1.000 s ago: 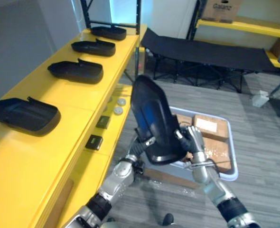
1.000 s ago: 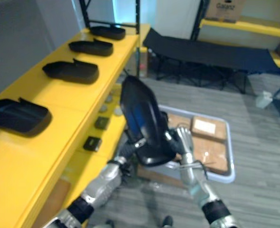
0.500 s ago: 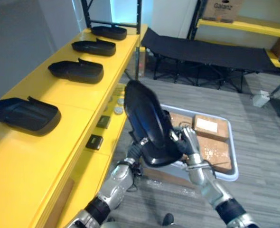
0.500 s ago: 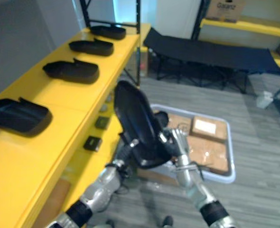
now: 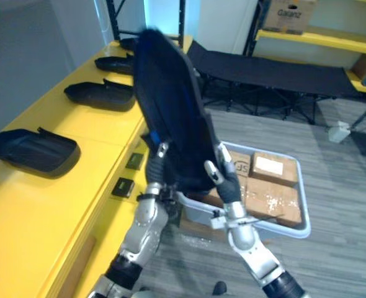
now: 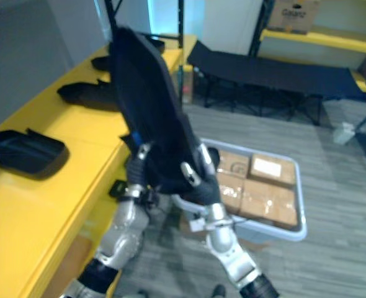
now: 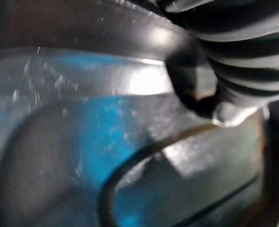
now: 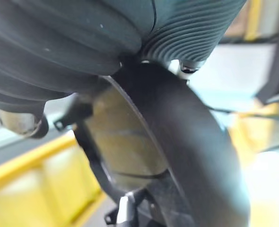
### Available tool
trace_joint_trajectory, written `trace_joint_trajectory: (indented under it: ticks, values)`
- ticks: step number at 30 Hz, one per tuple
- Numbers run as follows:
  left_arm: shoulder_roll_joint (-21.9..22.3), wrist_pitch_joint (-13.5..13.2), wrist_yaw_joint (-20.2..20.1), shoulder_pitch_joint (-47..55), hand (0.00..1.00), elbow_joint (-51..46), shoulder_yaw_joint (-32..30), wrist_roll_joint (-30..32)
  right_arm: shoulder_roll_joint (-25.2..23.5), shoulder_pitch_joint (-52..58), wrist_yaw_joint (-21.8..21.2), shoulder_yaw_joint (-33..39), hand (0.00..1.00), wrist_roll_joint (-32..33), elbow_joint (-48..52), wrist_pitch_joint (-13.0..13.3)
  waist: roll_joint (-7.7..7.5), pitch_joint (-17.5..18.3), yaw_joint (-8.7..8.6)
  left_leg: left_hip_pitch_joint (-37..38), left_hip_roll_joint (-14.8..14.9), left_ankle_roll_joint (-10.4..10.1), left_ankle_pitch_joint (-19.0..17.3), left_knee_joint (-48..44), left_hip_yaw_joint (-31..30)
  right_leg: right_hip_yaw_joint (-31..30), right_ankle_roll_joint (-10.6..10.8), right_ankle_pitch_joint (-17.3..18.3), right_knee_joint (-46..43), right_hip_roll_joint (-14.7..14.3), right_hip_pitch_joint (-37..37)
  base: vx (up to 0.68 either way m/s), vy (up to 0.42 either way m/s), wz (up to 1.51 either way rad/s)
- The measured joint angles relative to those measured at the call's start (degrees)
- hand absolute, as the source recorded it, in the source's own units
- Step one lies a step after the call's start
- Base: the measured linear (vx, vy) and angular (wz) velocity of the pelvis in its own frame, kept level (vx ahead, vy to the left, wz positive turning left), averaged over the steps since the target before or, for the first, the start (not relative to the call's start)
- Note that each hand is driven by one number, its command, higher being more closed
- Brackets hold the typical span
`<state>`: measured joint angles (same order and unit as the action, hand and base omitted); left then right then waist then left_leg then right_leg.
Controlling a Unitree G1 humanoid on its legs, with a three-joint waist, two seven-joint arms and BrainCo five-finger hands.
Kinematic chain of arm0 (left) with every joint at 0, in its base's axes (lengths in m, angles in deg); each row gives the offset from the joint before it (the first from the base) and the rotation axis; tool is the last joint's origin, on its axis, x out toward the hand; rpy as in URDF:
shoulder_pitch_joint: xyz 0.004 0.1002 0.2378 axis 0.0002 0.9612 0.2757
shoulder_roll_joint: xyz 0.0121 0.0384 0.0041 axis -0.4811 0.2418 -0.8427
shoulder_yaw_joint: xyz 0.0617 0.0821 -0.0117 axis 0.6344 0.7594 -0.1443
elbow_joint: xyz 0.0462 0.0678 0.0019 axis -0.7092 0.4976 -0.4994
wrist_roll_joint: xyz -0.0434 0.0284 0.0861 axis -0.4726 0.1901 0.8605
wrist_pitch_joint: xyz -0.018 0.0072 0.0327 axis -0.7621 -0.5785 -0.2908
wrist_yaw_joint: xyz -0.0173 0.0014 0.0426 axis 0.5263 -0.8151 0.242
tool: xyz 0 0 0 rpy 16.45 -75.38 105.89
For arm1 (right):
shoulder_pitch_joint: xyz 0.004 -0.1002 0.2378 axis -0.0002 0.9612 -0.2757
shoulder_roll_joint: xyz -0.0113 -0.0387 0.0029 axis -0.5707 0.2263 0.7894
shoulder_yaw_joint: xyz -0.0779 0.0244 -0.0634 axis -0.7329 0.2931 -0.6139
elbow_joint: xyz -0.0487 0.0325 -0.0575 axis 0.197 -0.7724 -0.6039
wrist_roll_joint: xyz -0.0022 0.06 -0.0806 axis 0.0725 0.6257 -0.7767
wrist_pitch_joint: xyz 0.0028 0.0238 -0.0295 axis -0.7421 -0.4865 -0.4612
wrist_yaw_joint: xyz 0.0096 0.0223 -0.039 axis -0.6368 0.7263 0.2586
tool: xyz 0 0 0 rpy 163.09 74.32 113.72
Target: Walk over and take plastic housings, then place them on the shelf
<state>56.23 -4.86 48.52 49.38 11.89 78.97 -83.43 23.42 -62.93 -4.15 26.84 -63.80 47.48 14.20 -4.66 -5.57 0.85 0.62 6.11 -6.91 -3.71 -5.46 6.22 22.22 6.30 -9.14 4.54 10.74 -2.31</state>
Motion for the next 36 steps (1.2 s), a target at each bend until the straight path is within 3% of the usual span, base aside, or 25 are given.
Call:
trace_joint_trajectory:
  ticks: [5, 8, 12, 16, 21, 25, 27, 29, 33, 36]
  values:
    - [-0.6, 0.2, 6.5, 0.8, 1.0, -2.1, -5.4, 12.8, 0.0, -2.5, 0.5, 14.1, 0.0, 6.2, 8.4, 0.0, 0.0, 0.0, -0.43, 0.8, 0.0, 0.0, 0.0, 0.2, 0.6, -0.5, -0.1, 0.1, 0.0, 0.0, -0.2, -0.02, 0.01, -0.07]
    - [-0.5, -0.7, 6.1, 3.5, 1.0, -8.7, -8.8, 12.7, -0.2, 1.7, 0.3, 20.6, 0.0, 10.4, 11.9, -0.2, 0.05, 0.0, -1.53, 1.4, 0.0, 0.0, 0.0, 1.0, 0.9, -0.7, -0.1, 0.1, 0.0, 0.0, -0.3, 0.01, 0.01, -0.04]
    - [-0.3, -3.1, 3.6, 8.0, 1.0, -18.8, -9.8, 12.7, -5.1, 10.9, -0.8, 27.0, 0.0, 18.5, 12.2, -0.3, 0.32, -0.1, -1.92, 1.6, 0.0, 0.0, -0.1, 1.4, 2.0, -1.8, -0.1, 0.1, 0.0, -0.1, 0.4, 0.02, 0.015, -0.09]
    - [0.1, -4.1, -0.4, 10.4, 1.0, -21.3, -10.0, 11.0, -7.0, 13.2, -6.5, 27.2, 0.0, 20.6, 11.7, -0.2, 1.58, 0.3, -2.57, 2.3, -0.1, 0.1, -0.2, 1.9, 2.3, -2.0, 0.0, 0.1, 0.0, 0.1, 0.2, 0.01, 0.015, -0.06]
    - [0.0, -3.7, 0.1, 17.1, 1.0, -23.2, -14.9, 14.3, -6.7, 11.0, -14.9, 21.9, 0.0, 26.7, 8.8, 0.0, 2.91, 0.5, -2.05, 1.2, 0.0, 0.1, -0.3, 1.8, 1.5, -1.0, -0.1, 0.9, 0.0, 0.0, 0.2, -0.02, -0.003, 0.06]
    - [0.3, -3.5, 2.4, 22.0, 1.0, -27.2, -19.9, 18.1, -6.5, 8.3, -18.7, 10.7, 0.0, 28.4, 1.5, -0.8, 3.6, 0.3, 0.54, -0.9, -0.3, 0.0, 0.0, 0.9, -3.6, 4.1, 0.3, 1.1, 0.0, 0.2, -1.1, -0.01, -0.003, 0.63]
    - [1.6, -3.5, 3.5, 24.8, 1.0, -28.7, -23.2, 19.6, -6.5, 5.4, -18.7, 4.1, 0.0, 28.1, -4.7, -2.5, 4.17, 0.1, 3.96, -1.2, -0.9, 0.0, 0.4, 0.8, -7.7, 8.3, 0.6, 1.5, 0.0, 0.3, -3.7, 0.02, 0.004, 0.91]
    - [2.3, -3.5, 4.1, 27.4, 1.0, -30.1, -26.0, 19.5, -6.7, 3.0, -18.5, 0.3, 0.0, 26.9, -7.7, -2.6, 4.31, 0.1, 6.22, -2.2, -1.6, 0.1, 0.9, 0.8, -10.8, 11.4, 0.8, 2.2, 0.0, 0.5, -5.0, 0.03, 0.007, 0.92]
    - [4.7, -3.3, 4.4, 33.4, 1.0, -30.6, -34.9, 18.5, -7.3, -4.0, -16.3, -2.7, 0.0, 21.2, -11.2, -3.4, 4.33, 0.1, 10.96, -2.0, -3.0, 0.1, 1.1, 0.5, -15.1, 15.7, 1.9, 4.0, -0.8, 1.4, -7.7, 0.04, 0.02, 0.57]
    - [6.3, -3.6, 4.4, 36.5, 1.0, -30.7, -38.8, 16.7, -7.9, -6.9, -14.2, -3.2, 0.0, 20.3, -12.5, -4.9, 4.36, 0.0, 12.78, -1.6, -3.6, 0.5, -0.1, -1.2, -16.2, 16.7, 2.2, 6.0, -3.4, 2.4, -8.5, 0.03, 0.045, 0.21]
